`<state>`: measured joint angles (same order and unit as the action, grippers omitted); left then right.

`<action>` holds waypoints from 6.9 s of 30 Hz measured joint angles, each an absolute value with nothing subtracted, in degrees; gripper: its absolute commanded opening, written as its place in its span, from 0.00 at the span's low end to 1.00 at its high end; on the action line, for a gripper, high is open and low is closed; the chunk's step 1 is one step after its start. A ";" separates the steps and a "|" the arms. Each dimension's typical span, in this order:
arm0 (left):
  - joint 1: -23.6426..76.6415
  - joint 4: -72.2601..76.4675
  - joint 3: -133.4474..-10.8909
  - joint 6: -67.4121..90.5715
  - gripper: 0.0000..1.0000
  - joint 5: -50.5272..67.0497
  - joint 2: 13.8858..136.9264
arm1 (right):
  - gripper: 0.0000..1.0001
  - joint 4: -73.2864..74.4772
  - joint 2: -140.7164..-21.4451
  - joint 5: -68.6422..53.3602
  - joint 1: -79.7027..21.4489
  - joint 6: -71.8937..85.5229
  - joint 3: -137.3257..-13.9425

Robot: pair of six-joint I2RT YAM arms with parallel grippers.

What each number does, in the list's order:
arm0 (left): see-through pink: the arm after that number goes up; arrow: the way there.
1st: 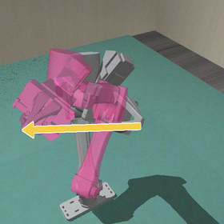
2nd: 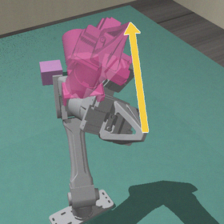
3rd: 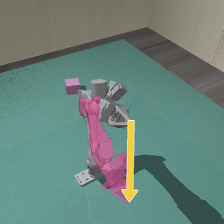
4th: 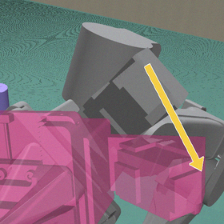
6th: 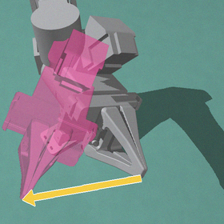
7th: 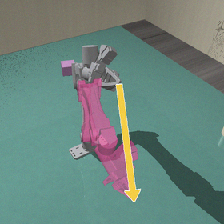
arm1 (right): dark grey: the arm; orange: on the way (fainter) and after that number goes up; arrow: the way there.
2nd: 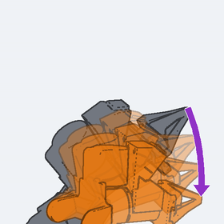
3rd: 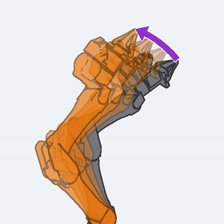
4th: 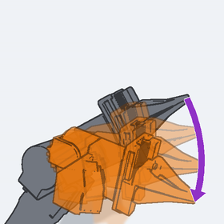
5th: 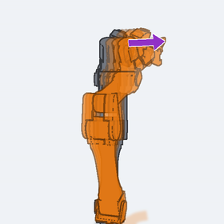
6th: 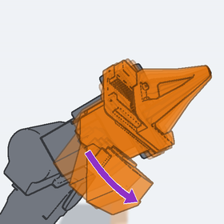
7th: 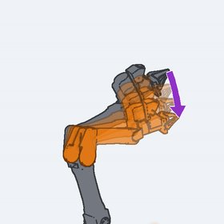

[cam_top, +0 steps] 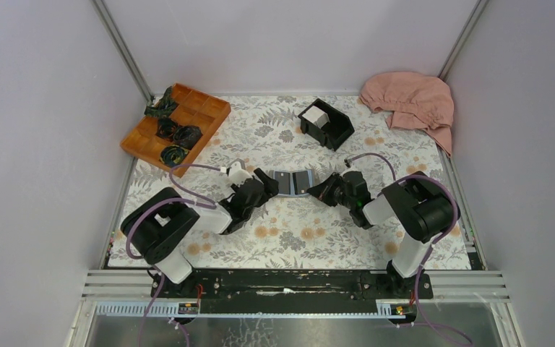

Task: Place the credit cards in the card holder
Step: Insert the credit card into the card holder, then close the card holder at the center of the board.

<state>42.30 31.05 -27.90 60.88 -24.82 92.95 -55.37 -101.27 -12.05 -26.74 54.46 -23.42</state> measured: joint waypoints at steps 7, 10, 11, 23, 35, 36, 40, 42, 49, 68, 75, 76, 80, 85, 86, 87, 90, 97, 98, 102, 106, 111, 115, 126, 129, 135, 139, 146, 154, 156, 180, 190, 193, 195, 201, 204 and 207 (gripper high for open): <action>42.24 39.00 -27.75 60.51 0.78 -21.50 96.36 | 0.00 -53.67 -101.32 -12.49 -26.63 54.50 -24.36; 42.22 41.78 -27.22 60.51 0.77 -20.10 97.21 | 0.00 -53.45 -101.51 -12.73 -26.57 54.59 -24.56; 42.19 42.61 -27.11 60.53 0.77 -19.66 97.51 | 0.00 -53.45 -101.56 -12.80 -26.57 54.68 -24.56; 42.22 42.06 -25.06 60.77 0.71 -15.16 94.74 | 0.00 -53.56 -101.73 -12.99 -26.50 54.68 -24.58; 42.39 34.65 -24.67 60.71 0.70 -14.98 90.26 | 0.00 -53.58 -101.73 -12.91 -26.74 54.63 -24.58; 42.44 34.68 -24.71 60.71 0.70 -15.00 90.39 | 0.00 -53.58 -101.73 -12.84 -26.81 54.63 -24.58; 42.44 35.42 -25.17 60.73 0.70 -15.38 91.35 | 0.00 -53.60 -101.73 -12.62 -26.92 54.46 -24.58; 42.44 36.32 -25.17 60.73 0.69 -15.53 91.83 | 0.00 -53.63 -101.73 -12.56 -26.98 54.33 -24.58; 42.44 40.97 -25.06 60.73 0.62 -15.70 94.48 | 0.00 -53.71 -101.73 -12.34 -27.14 54.22 -24.58; 43.33 41.08 -23.35 59.18 0.59 -18.13 92.47 | 0.00 -54.52 -102.06 -10.92 -28.67 54.22 -24.58; 43.90 40.34 -23.38 57.08 0.59 -19.92 91.57 | 0.00 -54.57 -102.06 -10.48 -28.99 54.22 -24.58; 43.94 40.32 -23.38 56.73 0.59 -20.05 91.57 | 0.00 -54.59 -102.08 -10.48 -29.02 54.22 -24.58; 43.97 40.42 -23.51 55.37 0.59 -20.40 91.57 | 0.00 -54.76 -102.21 -10.39 -29.15 54.22 -24.60; 44.36 40.73 -24.47 54.08 0.59 -20.58 92.03 | 0.00 -54.81 -102.32 -10.39 -29.21 54.22 -24.73; 44.45 40.82 -24.91 53.84 0.59 -20.58 92.31 | 0.00 -54.74 -102.32 -10.39 -29.23 54.19 -24.80; 44.51 40.84 -25.34 53.69 0.59 -20.58 92.60 | 0.00 -54.68 -102.35 -10.39 -29.26 54.19 -24.86; 44.75 41.17 -26.50 53.21 0.59 -20.56 93.41 | 0.00 -54.50 -102.35 -10.41 -29.26 53.93 -24.97; 45.56 41.56 -28.64 52.34 0.59 -20.56 93.93 | 0.00 -54.26 -102.39 -10.41 -29.41 53.67 -25.21; 45.67 41.56 -28.82 52.21 0.59 -20.58 93.93 | 0.00 -54.26 -102.39 -10.37 -29.47 53.63 -25.26; 46.11 41.58 -29.63 51.75 0.59 -20.60 93.93 | 0.00 -54.22 -102.50 -10.09 -29.82 53.58 -25.45; 46.76 41.56 -30.74 51.48 0.59 -20.69 94.02 | 0.00 -53.74 -102.54 -9.91 -30.35 53.54 -25.85; 47.55 41.58 -32.51 51.37 0.59 -20.73 95.04 | 0.00 -53.43 -102.65 -9.87 -30.87 53.43 -26.15; 48.23 41.65 -33.89 51.33 0.59 -20.73 96.62 | 0.00 -53.49 -102.72 -9.69 -31.05 53.43 -26.17; 49.32 42.06 -34.92 51.40 0.59 -20.80 99.53 | 0.00 -54.96 -103.42 -8.91 -32.42 54.08 -26.11; 49.54 42.41 -34.94 51.46 0.58 -20.80 99.57 | 0.00 -55.51 -103.68 -7.94 -33.93 54.68 -26.11; 49.89 42.92 -34.94 51.99 0.58 -20.88 99.59 | 0.03 -56.38 -104.05 -6.39 -36.69 56.23 -25.96; 49.91 42.89 -34.92 52.66 0.57 -20.97 99.70 | 0.04 -57.10 -104.20 -5.23 -37.87 57.25 -25.61; 50.70 45.74 -31.48 55.66 0.56 -22.11 99.57 | 0.05 -59.31 -104.66 -3.84 -39.18 59.35 -24.40; 52.27 47.07 -25.89 58.06 0.56 -24.97 95.53 | 0.04 -64.01 -107.63 -3.88 -40.21 62.67 -23.97; 52.84 46.61 -25.43 58.39 0.56 -25.54 94.87 | 0.04 -64.93 -107.98 -3.75 -40.23 63.29 -23.68; 53.56 41.60 -29.91 59.18 0.56 -30.48 97.54 | 0.38 -68.84 -108.66 -2.57 -40.64 65.28 -22.13; 53.54 41.04 -30.52 59.16 0.54 -31.00 98.43 | 0.43 -66.59 -104.16 -2.44 -40.82 63.92 -19.38; 53.58 40.69 -30.52 59.18 0.54 -30.68 98.76 | 0.43 -65.84 -103.07 -2.33 -40.91 63.66 -18.59; 53.58 40.60 -30.52 59.18 0.53 -30.63 98.80 | 0.43 -65.45 -102.30 -2.09 -40.91 63.66 -18.00; 53.58 40.45 -30.52 59.20 0.53 -30.26 98.85 | 0.43 -64.01 -99.02 -1.06 -41.04 63.53 -15.42; 53.58 40.45 -30.52 59.20 0.53 -30.24 98.85 | 0.43 -62.70 -96.33 -0.43 -41.10 63.46 -13.43; 53.58 40.40 -30.50 59.20 0.52 -30.22 98.85 | 0.43 -61.58 -93.65 0.73 -41.15 63.59 -11.73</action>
